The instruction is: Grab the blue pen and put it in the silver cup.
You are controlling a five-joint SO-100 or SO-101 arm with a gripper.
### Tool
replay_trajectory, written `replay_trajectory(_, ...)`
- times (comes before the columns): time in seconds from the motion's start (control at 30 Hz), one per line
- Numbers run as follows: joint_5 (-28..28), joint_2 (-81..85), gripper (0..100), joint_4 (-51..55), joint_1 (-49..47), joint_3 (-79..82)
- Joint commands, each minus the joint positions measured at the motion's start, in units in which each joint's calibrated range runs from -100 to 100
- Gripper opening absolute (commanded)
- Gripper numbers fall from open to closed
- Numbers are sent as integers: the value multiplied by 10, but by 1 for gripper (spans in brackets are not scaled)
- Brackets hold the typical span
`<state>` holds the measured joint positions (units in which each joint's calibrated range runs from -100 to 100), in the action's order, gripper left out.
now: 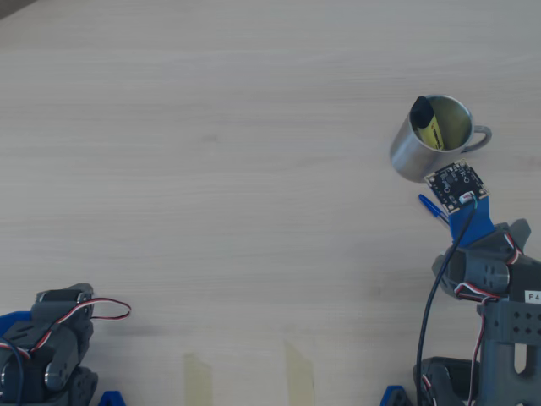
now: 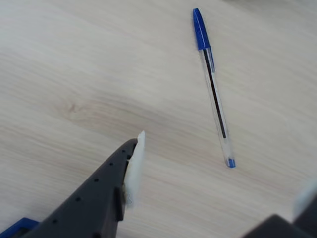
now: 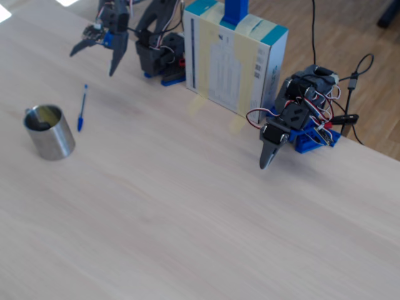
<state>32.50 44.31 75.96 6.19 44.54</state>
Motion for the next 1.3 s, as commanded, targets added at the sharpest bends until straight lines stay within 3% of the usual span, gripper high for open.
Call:
replay_trajectory(0.0, -24, -47, 48, -6, 3, -61)
replay_trajectory(0.23, -57, -165, 48, -6, 1, -131)
replay_trajectory(0.87, -57, -367, 47, -8, -18, -238)
replay_trajectory(1.27, -58, -445, 47, -36, 46, -278)
